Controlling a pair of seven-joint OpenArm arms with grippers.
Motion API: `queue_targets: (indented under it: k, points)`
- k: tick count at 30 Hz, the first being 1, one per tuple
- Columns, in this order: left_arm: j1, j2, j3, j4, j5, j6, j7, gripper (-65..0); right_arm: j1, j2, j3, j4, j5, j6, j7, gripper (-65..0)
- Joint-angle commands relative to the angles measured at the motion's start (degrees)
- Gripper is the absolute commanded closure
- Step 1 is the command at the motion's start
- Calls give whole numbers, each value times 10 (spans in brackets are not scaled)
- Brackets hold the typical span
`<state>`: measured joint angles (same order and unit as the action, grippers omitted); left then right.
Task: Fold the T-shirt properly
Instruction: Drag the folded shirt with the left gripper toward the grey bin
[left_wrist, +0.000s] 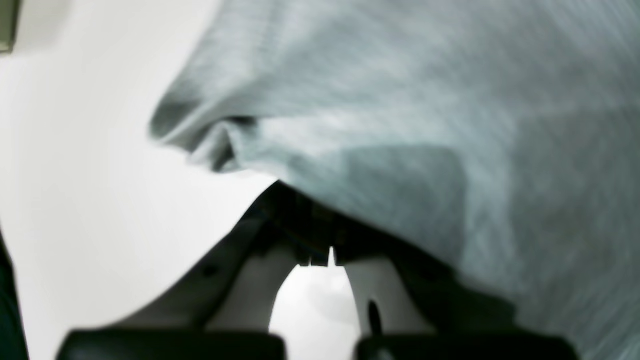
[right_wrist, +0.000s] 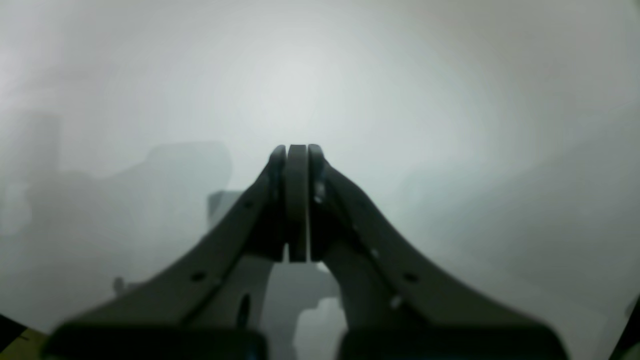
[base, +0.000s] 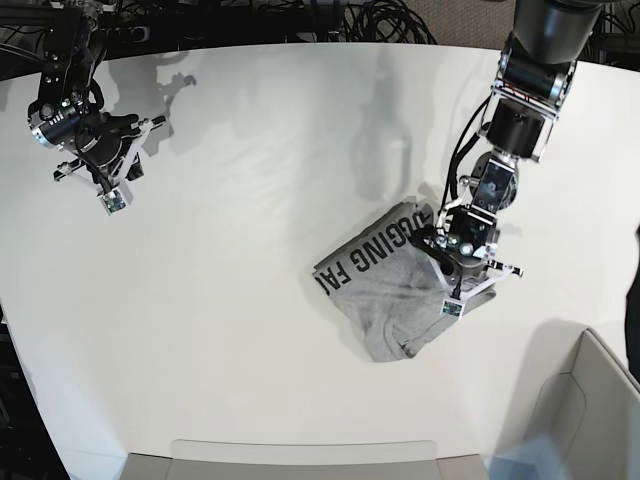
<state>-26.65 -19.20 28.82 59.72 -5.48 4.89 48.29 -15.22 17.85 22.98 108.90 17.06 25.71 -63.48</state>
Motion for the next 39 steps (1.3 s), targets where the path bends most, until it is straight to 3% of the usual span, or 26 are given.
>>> queue_targets:
  k: [1,5,9,13,16,24,28,31,39]
  points:
    - [-42,3,-2,-8,7,4,-33,0,1,8,4,12,3,1,8,0]
    - [-116,11,-6,-57,11,10,-60,0,-12,10,4,12,3,1,8,0]
    - [-133,7,-8,-1,11,10,-59,0,-17,8,33,11,3,1,8,0]
    - [-53,14,-3,159,11,10,-60,0,-15,8,39,12,3,1,8,0]
    - [-7,61,-7,204,12,10,-59,0,-14,9,39,12,3,1,8,0]
    - [15,141,-3,81,12,12,-65,0,-15,10,39,12,3,1,8,0]
    - [-20,150,-2,-44,12,57,-65,0,-17,9,39,12,3,1,8,0]
    - [-20,134,-2,-89,12,68,-60,0,-18,10,39,12,3,1,8,0]
    - [40,-17,-5,-55,8,66,-60,0,-16,8,34,12,6,1,8,0]
